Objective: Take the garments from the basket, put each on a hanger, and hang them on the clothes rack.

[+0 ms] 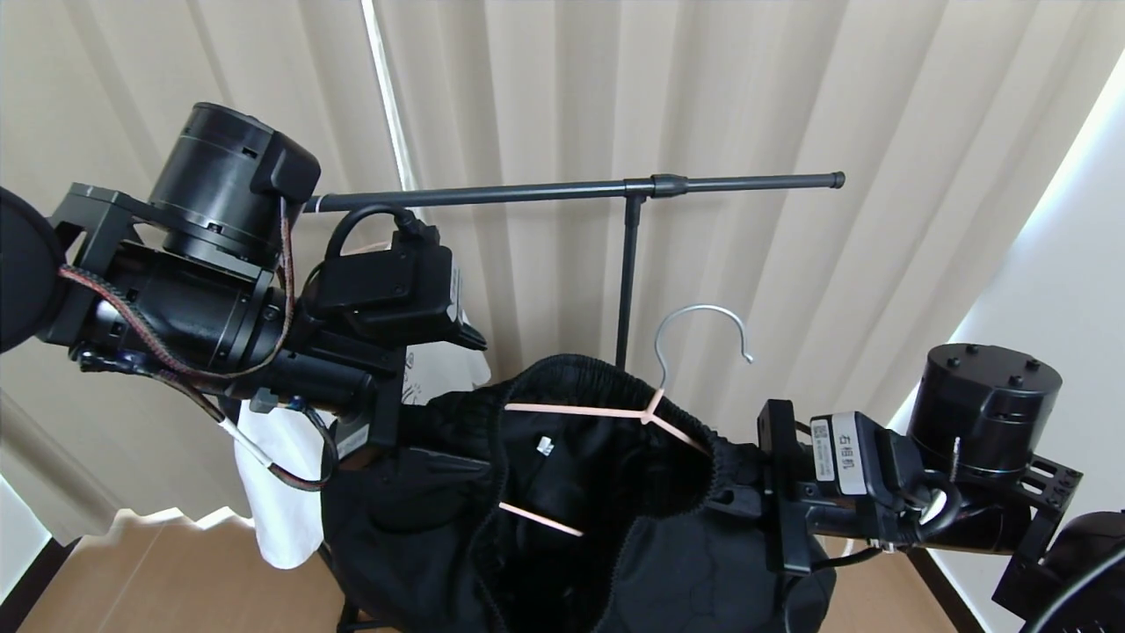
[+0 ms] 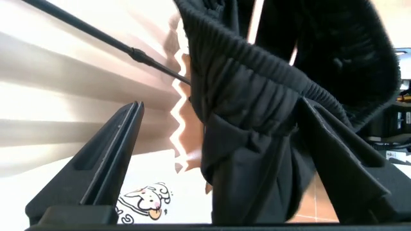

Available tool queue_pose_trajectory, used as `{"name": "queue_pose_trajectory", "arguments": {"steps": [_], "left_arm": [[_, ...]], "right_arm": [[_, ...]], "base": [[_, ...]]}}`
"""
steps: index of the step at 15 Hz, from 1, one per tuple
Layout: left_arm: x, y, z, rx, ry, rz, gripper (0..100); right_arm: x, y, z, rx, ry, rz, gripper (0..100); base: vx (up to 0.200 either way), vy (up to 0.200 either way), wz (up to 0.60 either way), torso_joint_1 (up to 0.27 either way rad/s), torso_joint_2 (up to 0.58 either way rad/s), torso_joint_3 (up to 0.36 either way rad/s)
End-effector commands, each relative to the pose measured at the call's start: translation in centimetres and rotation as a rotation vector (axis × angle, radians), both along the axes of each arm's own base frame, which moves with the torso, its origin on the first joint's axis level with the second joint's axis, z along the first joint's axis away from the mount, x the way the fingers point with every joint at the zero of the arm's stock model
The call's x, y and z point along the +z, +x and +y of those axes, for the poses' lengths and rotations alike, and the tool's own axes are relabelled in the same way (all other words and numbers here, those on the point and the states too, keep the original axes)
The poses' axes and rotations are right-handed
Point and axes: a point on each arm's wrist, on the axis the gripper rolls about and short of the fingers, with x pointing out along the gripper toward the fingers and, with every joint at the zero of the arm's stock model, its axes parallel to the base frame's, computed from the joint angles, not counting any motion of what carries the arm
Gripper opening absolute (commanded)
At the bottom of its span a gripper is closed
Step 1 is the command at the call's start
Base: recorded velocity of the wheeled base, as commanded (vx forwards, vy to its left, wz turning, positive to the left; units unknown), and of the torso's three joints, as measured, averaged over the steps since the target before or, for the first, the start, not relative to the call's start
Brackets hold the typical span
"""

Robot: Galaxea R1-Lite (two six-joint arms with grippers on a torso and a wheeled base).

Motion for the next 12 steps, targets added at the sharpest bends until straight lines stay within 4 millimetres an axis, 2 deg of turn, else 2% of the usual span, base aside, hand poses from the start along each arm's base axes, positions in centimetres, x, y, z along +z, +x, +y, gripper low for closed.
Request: {"name": "queue_pose_trajectory", "arguments": {"steps": [1,12], "left_arm": [[-0.1,0.1,-0.2,-0.003,0.002,0.003,100],[-2.3,0.5,-1.6,-0.038,0.038,0.072,100]], "right_arm": [[0.5,-1.0,0.2,0.025,0.009,-0.016,0],[0.5,-1.6,0.8,0.055,0.011,-0.019,0]], "base": [[0.0,0.0,0.0,0.0,0.0,0.0],[0.0,0.0,0.0,0.0,0.0,0.0]]}}
